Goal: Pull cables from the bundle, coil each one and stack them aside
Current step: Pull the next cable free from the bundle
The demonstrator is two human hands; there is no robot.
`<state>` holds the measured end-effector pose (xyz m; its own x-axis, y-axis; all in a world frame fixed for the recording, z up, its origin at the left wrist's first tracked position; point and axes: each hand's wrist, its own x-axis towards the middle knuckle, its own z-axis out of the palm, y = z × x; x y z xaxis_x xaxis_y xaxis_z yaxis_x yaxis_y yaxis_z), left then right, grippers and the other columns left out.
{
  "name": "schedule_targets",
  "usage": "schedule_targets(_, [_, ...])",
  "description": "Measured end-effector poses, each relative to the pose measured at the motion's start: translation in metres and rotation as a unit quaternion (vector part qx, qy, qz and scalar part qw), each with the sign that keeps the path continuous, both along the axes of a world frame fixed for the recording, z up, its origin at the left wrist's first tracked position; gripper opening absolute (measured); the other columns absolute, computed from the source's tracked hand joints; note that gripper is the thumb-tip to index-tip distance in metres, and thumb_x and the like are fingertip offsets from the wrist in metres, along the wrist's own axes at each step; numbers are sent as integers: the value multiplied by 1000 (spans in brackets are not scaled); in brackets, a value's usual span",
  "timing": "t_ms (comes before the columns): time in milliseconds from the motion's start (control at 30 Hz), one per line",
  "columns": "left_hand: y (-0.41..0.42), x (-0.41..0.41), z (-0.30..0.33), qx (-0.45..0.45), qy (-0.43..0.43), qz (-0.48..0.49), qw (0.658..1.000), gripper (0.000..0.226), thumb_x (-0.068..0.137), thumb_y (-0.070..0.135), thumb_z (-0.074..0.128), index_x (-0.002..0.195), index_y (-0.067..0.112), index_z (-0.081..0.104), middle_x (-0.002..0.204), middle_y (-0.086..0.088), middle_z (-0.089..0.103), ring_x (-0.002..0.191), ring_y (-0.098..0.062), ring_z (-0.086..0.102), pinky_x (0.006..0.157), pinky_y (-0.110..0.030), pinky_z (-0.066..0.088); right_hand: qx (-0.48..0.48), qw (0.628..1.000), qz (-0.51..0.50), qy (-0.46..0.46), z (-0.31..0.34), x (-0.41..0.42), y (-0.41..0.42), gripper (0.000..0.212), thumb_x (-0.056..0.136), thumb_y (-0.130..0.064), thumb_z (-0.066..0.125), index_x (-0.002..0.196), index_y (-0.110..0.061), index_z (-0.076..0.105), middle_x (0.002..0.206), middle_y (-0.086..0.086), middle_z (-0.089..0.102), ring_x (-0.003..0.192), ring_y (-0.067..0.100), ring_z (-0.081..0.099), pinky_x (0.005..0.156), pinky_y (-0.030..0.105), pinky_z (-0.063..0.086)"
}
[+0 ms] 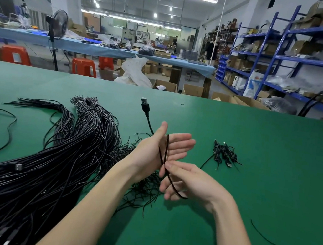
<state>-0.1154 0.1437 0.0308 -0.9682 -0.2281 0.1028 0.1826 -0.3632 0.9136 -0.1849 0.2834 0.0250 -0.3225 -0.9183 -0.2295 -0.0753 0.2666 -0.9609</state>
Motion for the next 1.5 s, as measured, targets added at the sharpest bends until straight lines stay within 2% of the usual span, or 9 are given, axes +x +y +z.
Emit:
schedule_targets(233, [-2,16,9,-67,-7,-117,991,74,104,56,15,136,3,56,137,-17,62,130,-27,58,106,-32,49,-16,999,-36,22,-19,-8,6,33,93,-43,69,74,-16,70,64,3,60,63,18,56,67,27,49])
schedule_targets(367, [-2,28,17,-145,-56,-201,967,77,105,51,18,135,-9,54,136,-28,59,126,-36,59,108,-40,47,-1,975,-64,215,-11,-20,10,19,80,-42,69,77,-25,76,73,-4,72,64,6,56,67,26,49])
schedule_targets(467, [2,33,26,-244,-120,-254,928,77,106,50,21,132,-13,55,132,-31,60,123,-37,61,106,-40,50,29,951,-81,297,-7,-28,12,27,85,-32,65,60,-24,68,55,-6,53,57,12,40,61,32,37])
schedule_targets(667, [11,24,23,-448,-273,-133,841,78,104,60,20,125,2,68,121,-10,72,112,-20,70,105,-32,50,45,895,-134,422,17,-23,5,37,77,-60,49,83,-35,74,65,-8,67,63,10,56,61,29,46])
schedule_targets(800, [4,22,22,-421,-232,-21,877,72,104,60,19,123,14,71,127,-1,70,117,-8,65,108,-22,45,-19,916,-151,370,24,-19,4,18,95,-34,61,84,-28,73,64,-11,71,49,-1,54,50,13,40])
schedule_targets(967, [3,16,12,-535,-209,104,812,82,100,68,13,114,10,70,107,-5,72,106,-22,64,104,-36,45,-66,964,-173,190,21,-15,-3,12,101,-18,58,99,-13,69,72,1,75,53,12,61,54,22,49])
schedule_targets(1067, [4,11,6,-474,-154,168,851,72,95,71,17,102,18,65,112,0,68,106,-18,60,96,-32,42,-80,977,-152,123,21,-15,-3,19,104,-18,53,95,-10,68,69,2,73,57,12,62,56,22,52])
schedule_targets(1233, [-1,3,-2,-256,-58,179,948,75,95,71,20,139,24,58,135,15,64,126,1,57,112,-23,32,-84,986,-87,114,17,-12,2,30,107,-28,45,92,-21,70,71,-2,72,69,8,66,68,17,53])
schedule_targets(1500, [0,6,17,40,80,46,995,77,106,54,12,125,2,65,128,-18,68,123,-25,64,100,-28,53,-79,995,-57,31,-5,-10,5,32,103,-37,53,83,-14,63,62,-1,55,56,13,49,54,18,40])
